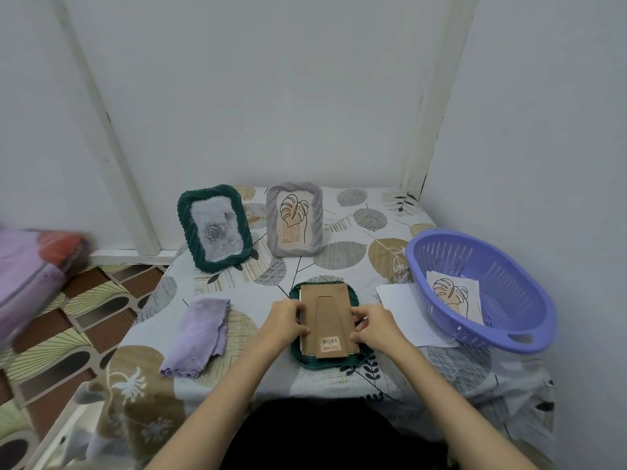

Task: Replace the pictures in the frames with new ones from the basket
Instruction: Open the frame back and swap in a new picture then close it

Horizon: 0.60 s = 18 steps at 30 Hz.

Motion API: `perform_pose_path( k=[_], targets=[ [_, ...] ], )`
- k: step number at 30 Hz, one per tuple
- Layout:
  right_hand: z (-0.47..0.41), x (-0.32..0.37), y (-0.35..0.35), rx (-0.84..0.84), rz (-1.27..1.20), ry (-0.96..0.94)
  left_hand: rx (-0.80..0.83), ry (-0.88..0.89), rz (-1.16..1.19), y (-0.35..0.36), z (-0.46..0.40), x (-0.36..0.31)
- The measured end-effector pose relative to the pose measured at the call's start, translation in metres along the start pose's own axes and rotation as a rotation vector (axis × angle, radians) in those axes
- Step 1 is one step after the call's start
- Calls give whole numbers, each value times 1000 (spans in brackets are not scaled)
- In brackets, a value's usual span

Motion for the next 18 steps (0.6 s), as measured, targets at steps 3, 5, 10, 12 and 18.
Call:
perform_pose_path(
  k=[3,5,10,12,18],
  targets=[
    [-1,2,-1,4,22,-15,2,-22,-25,1,-2,0],
    [-2,2,0,4,21,-26,-7,-29,-14,1,-2,1],
    [-8,-4,1,-85,-12,-46,-163,-96,66,0,-3,8],
    [-11,-6,1,-139,-49,-36,-190,-145,71,1,-2,11],
    [-12,-5,4,-119,-81,-77,-136,-161,154,8,-4,17]
  ],
)
Point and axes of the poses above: each hand's wrist, its own z-axis away from the middle knuckle, its own y-axis out of the palm, x = y × z, the point moved 1 cm from there along -z, towards the middle knuckle, and after that the axes turned 7 degrees about -y, right-handed, at the moved point
